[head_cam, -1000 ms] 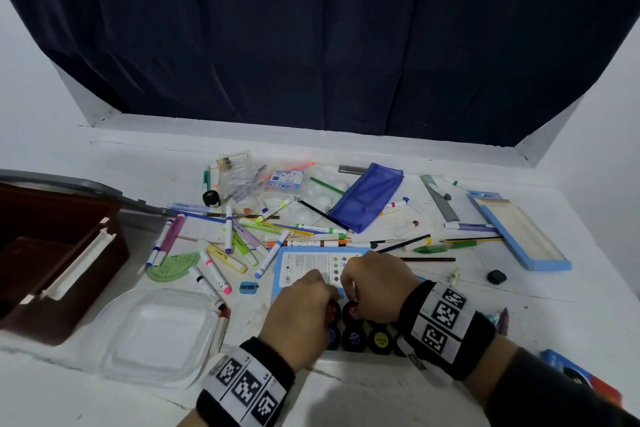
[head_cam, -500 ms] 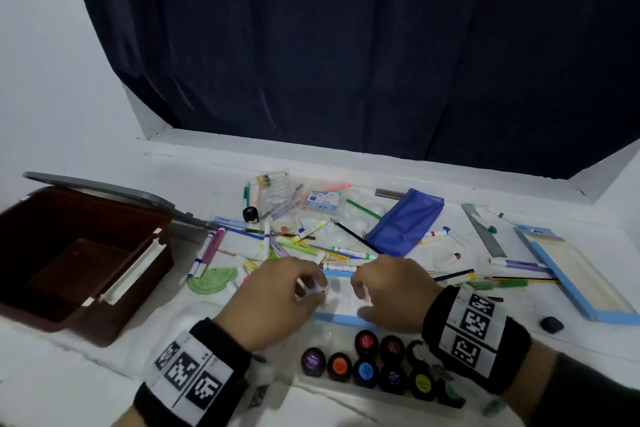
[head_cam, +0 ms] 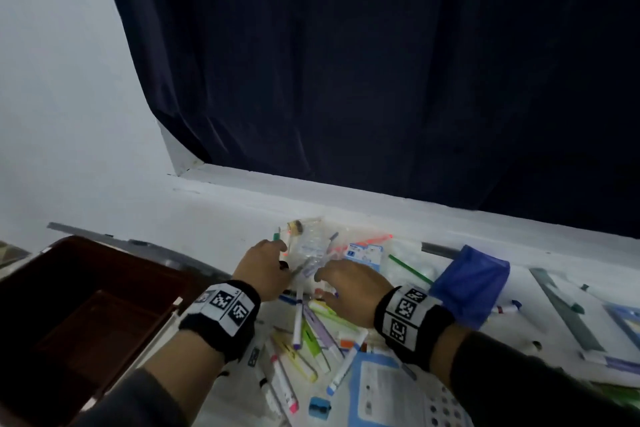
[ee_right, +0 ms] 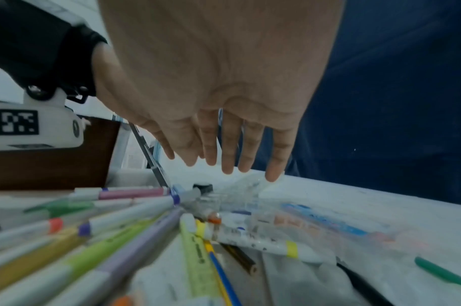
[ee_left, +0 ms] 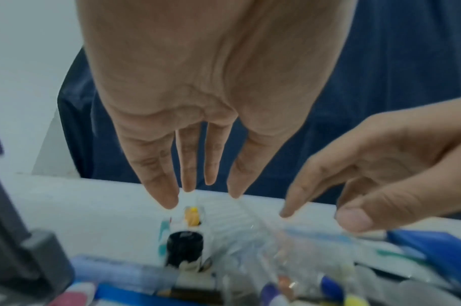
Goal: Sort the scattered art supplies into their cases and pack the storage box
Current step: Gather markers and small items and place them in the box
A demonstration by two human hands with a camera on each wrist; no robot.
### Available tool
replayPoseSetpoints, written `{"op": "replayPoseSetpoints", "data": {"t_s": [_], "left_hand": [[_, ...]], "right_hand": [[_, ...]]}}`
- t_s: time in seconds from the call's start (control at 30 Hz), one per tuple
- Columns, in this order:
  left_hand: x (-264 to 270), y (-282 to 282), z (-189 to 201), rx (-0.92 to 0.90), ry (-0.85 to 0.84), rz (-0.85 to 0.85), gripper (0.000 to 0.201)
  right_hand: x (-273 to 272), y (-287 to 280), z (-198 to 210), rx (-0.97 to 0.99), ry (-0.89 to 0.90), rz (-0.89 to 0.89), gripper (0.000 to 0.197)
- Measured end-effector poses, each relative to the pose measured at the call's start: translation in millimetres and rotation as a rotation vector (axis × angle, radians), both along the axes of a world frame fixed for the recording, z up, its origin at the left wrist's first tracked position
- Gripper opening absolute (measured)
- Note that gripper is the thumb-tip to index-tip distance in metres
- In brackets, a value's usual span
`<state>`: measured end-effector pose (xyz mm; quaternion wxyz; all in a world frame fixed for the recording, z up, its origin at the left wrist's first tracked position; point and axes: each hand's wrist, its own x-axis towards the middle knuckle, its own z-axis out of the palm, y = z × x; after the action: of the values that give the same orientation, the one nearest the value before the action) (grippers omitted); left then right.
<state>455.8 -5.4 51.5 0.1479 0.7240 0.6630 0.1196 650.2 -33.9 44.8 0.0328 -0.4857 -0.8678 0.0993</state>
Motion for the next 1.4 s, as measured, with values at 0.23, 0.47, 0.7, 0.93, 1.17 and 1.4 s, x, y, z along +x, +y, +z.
{"op": "replayPoseSetpoints", "data": {"t_s": [0.23,0.47,0.7,0.93,1.17,1.4], "left_hand": [[0,47,-32,-0.159,0.135,0.008,0.037],[-1,59,-43,-0.148,0.135,0.047,0.027],[-10,50,-27,0.064,-0.144,0.116,0.021],[-18,39,1,0.271,-0.33,0.157,0.025],[-16,33,18,0.334,-0.366,0.162,0.023],[-14,13,31,0.321,-0.522,0.154,0.023]], "right_hand": [[-16,48,-28,0.033,-0.207,0.086,0.043],[-30,82,-4,0.212,-0.279,-0.002,0.029],[-48,159,-9,0.191,-0.053,-0.007,0.024],[-68,209,-34,0.061,-0.101,0.101,0.028],[-67,210,-36,0.084,-0.234,0.101,0.019],[-47,173,-6,0.146,0.038,0.06,0.03]]}}
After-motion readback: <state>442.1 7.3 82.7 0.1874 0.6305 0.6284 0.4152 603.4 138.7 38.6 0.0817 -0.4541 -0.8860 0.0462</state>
